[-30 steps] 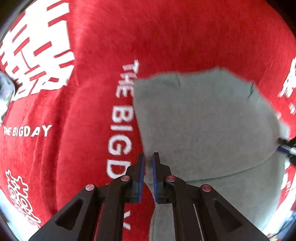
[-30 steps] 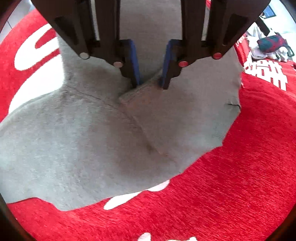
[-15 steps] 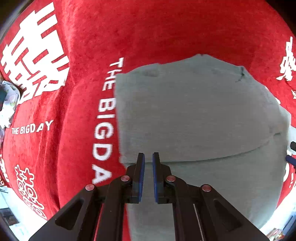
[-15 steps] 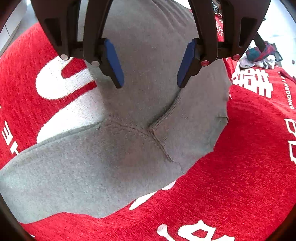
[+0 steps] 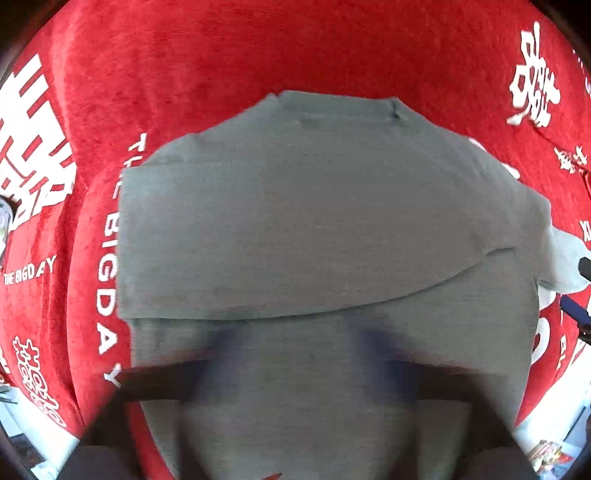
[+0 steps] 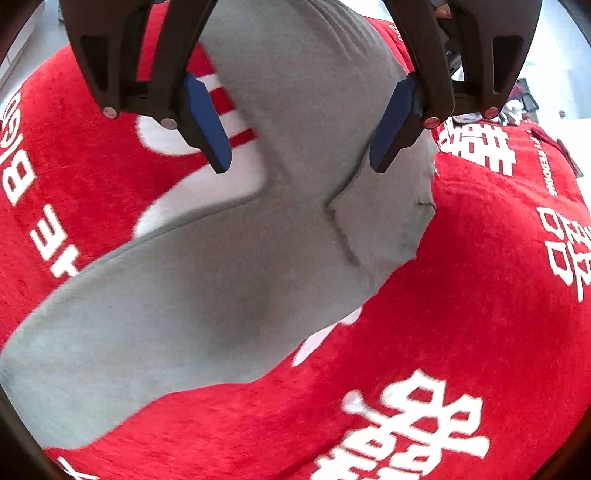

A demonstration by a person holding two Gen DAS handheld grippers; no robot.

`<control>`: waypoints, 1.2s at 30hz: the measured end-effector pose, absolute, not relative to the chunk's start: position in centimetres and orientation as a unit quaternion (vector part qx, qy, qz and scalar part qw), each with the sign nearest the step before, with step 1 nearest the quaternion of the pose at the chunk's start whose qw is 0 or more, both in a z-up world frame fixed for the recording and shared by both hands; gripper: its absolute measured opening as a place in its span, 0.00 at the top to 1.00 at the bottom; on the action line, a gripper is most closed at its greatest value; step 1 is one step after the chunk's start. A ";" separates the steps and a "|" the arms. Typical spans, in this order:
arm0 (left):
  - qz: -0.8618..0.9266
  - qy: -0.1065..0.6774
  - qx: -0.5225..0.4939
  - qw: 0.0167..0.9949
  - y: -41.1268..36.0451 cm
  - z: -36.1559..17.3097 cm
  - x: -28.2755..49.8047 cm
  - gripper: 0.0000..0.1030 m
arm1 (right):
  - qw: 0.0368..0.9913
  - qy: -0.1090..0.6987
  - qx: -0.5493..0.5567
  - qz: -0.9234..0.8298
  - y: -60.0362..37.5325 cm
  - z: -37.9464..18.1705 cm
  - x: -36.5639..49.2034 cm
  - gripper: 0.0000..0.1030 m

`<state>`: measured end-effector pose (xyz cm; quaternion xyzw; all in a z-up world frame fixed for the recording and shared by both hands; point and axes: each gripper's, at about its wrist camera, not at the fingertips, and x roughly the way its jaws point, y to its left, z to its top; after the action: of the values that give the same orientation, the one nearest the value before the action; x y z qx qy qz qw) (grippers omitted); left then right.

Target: Fold small clothes

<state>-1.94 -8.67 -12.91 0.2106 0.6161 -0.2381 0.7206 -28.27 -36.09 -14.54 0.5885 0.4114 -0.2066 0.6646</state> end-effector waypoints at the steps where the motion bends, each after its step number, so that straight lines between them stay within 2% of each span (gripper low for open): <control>1: -0.237 0.612 0.220 0.721 -9.4 -13.0 -2.3 0.01 | 0.663 0.408 0.592 -0.208 -36.4 -14.6 -28.8 0.22; 4: -0.248 0.611 0.230 0.716 -11.3 -13.5 -3.3 0.01 | 0.658 0.399 0.600 -0.218 -37.6 -15.1 -30.6 0.22; 6: -0.249 0.607 0.238 0.716 -12.8 -13.6 -4.0 0.01 | 0.657 0.390 0.605 -0.225 -38.3 -15.4 -32.1 0.16; 18: -0.275 0.614 0.258 0.693 -21.9 -16.1 -6.8 0.01 | 0.614 0.275 0.668 -0.318 -46.5 -18.5 -43.3 0.16; 25: -0.296 0.594 0.270 0.698 -25.8 -16.2 -10.0 0.01 | 0.608 0.199 0.705 -0.307 -50.9 -19.9 -44.8 0.16; 32: -0.293 0.617 0.272 0.678 -28.1 -17.7 -10.6 0.01 | 0.596 0.144 0.723 -0.316 -52.4 -19.7 -45.8 0.17; 34: -0.293 0.613 0.265 0.684 -28.1 -17.6 -10.6 0.01 | 0.583 0.149 0.734 -0.315 -52.4 -20.0 -45.7 0.35; 36: -0.298 0.609 0.250 0.691 -27.6 -17.2 -10.3 0.01 | 0.564 0.164 0.746 -0.312 -52.3 -20.7 -45.7 0.85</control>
<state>-10.28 -27.56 -17.18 0.2503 0.6090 -0.2981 0.6911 -45.71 -52.33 -20.73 0.7463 0.1644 -0.3120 0.5645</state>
